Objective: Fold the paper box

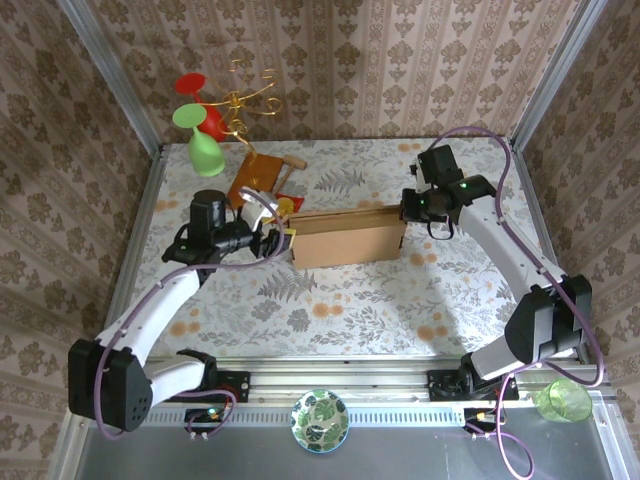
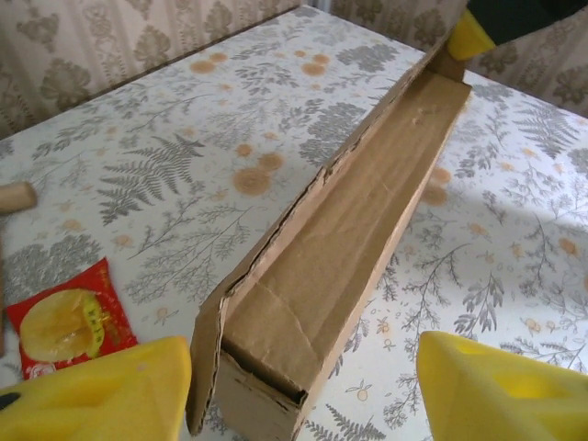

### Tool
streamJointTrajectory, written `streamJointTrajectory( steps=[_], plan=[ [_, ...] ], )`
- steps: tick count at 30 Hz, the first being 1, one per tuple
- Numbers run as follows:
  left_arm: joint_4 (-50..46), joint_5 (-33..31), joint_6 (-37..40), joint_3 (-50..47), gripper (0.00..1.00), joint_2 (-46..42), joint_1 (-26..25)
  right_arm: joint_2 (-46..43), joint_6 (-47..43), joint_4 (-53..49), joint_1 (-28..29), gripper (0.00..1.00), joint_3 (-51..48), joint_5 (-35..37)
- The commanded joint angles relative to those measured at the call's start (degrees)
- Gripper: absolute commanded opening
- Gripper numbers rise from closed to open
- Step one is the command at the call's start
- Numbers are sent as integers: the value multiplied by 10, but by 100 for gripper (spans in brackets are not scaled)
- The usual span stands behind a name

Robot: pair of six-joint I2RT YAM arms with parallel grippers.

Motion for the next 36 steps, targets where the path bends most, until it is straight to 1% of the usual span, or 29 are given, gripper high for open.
streamJointTrajectory(
  steps=[1,4,6,9,11,14,22,26,30,36],
  plan=[
    [-97,-41,-45,63,56,10,6,15,-3,-46,3,0,19,6],
    [-163,-43,-85,109,46,39,8,19,-4,-53,3,0,27,2],
    [-192,-52,-110,130,43,53,8,22,-5,-55,3,0,30,0],
    [-228,-54,-118,158,42,70,7,22,-5,-58,3,0,32,-2],
    [-243,-53,-102,168,42,76,4,22,-4,-59,3,0,34,-3],
    [-250,-70,-85,171,42,79,0,25,-5,-61,2,0,36,-6],
    [-243,-80,-60,191,41,114,-14,27,-8,-65,2,0,39,-13],
    [-233,-82,-61,210,36,140,-22,28,-8,-65,1,0,36,-15],
    [-252,-90,-52,233,29,168,-30,28,-6,-65,0,0,36,-16],
    [-262,-104,-46,235,27,166,-37,29,-4,-64,-1,0,40,-17]
  ],
)
